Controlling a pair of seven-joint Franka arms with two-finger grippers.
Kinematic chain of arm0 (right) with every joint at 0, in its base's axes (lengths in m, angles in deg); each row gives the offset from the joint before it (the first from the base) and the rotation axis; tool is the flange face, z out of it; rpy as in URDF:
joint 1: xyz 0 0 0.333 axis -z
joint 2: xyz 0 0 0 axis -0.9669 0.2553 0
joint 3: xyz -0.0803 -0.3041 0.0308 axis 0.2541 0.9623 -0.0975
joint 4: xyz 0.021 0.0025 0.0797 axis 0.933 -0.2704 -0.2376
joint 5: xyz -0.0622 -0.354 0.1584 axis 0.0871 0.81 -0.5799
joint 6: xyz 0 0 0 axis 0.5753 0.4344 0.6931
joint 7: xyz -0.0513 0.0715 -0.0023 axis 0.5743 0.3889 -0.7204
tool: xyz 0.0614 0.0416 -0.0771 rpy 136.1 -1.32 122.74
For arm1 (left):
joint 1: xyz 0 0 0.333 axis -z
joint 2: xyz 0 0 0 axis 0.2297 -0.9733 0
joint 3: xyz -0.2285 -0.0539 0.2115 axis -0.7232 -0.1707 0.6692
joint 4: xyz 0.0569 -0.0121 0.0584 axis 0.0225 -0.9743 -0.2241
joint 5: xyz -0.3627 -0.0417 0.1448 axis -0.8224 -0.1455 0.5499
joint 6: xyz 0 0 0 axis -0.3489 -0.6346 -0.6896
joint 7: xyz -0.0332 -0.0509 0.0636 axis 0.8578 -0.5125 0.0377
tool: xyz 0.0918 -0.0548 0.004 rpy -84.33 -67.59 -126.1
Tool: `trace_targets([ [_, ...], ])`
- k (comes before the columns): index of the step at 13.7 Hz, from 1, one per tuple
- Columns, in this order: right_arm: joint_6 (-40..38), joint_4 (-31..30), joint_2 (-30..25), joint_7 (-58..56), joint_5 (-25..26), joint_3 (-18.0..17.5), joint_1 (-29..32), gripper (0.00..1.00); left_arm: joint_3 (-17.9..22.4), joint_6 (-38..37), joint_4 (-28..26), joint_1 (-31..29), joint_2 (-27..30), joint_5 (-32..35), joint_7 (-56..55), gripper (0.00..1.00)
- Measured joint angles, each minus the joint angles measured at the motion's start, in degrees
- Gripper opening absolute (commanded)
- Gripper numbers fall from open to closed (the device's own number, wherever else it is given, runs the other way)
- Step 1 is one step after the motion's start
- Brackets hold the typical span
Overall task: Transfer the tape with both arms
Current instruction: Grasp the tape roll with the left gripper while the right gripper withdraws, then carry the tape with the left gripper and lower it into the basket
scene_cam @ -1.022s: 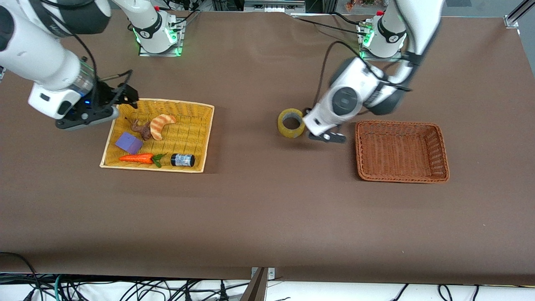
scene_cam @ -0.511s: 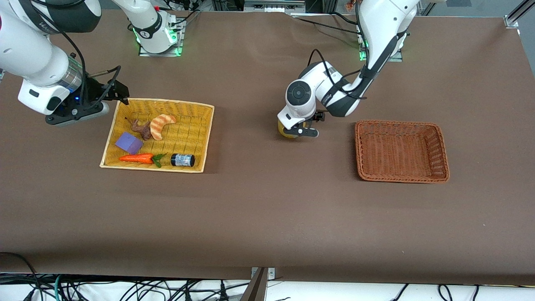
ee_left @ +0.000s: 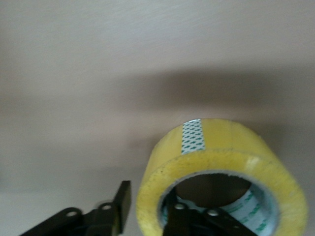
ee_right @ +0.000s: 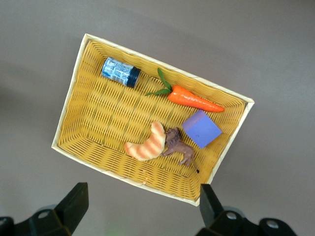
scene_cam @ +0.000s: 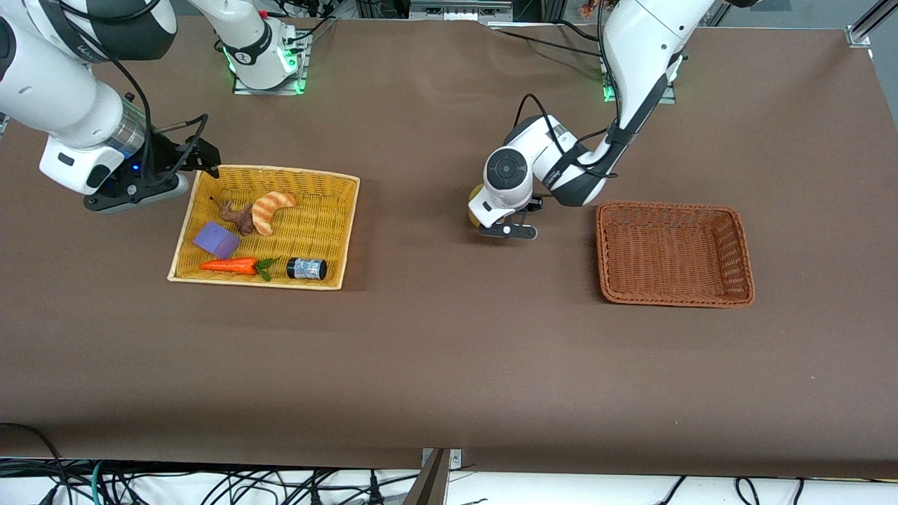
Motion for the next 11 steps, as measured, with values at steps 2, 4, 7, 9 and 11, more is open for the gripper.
trace_targets([
  [2, 0.0, 0.0, -0.4, 0.0, 0.0, 0.0, 0.0, 1.00, 0.0, -6.0, 1.6, -2.1, 0.7, 0.2, 0.6, 0.00],
  [4, 0.0, -0.1, -0.5, 0.0, 0.0, 0.0, 0.0, 1.00, 0.0, -16.7, 5.7, -4.5, 2.4, 0.8, 3.2, 0.00],
  [7, 0.0, -0.1, -0.6, 0.0, 0.1, 0.1, 0.0, 1.00, 0.2, -35.1, 16.0, -9.6, 6.0, 0.9, 14.1, 0.00],
  [9, 0.0, -0.2, -0.6, 0.0, 0.1, 0.1, 0.0, 1.00, 0.7, -40.5, 19.1, -16.6, 7.2, 2.3, 26.9, 0.00],
  [11, 0.0, -0.2, -0.7, 0.0, 0.1, 0.1, 0.0, 1.00, 1.0, -39.8, 18.9, -25.7, 5.7, 7.0, 41.1, 0.00],
])
